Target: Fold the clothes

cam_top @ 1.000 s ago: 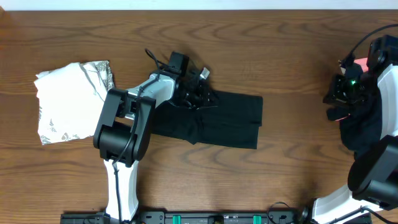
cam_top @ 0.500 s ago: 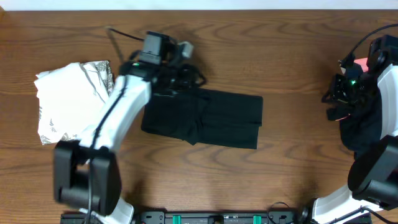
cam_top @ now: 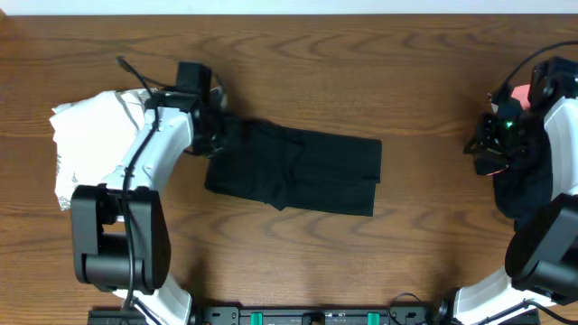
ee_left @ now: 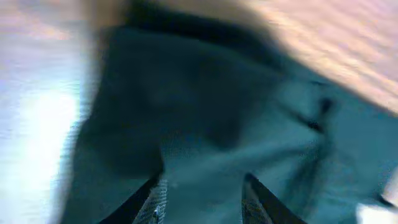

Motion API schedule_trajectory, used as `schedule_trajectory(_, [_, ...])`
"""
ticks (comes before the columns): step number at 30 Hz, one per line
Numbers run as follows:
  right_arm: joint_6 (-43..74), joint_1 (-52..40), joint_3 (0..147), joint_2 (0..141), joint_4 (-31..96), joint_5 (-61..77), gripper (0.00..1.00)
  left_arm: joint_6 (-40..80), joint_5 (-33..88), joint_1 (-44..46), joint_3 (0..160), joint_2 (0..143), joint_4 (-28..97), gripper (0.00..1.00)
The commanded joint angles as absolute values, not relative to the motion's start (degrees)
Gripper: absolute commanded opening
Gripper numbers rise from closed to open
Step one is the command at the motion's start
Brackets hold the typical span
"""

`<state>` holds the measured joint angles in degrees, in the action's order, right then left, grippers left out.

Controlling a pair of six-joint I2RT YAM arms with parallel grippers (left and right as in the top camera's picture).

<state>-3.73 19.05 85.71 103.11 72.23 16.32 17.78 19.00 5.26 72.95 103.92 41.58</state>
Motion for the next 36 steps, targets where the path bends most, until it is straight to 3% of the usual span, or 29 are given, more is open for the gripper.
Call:
schedule_trajectory(1, [-3.4, 19.0, 84.2, 101.9, 71.7, 17.3, 0.19, 17.5, 9.5, 3.5, 72.6, 104.2, 42.2, 0.41])
schedule_trajectory(12, [-3.4, 16.2, 69.1, 102.0, 58.7, 31.2, 0.34, 16.6, 5.4, 2.0, 72.6, 104.2, 41.5, 0.41])
schedule_trajectory(27, [-1.2, 2.3, 56.7, 102.0, 40.8, 30.1, 0.66, 16.6, 5.5, 2.0, 72.5, 104.2, 42.3, 0.42])
schedule_trajectory(36, [6.1, -3.0, 54.1, 102.9, 32.4, 28.5, 0.70, 16.6, 5.5, 2.0, 72.5, 104.2, 42.8, 0.42])
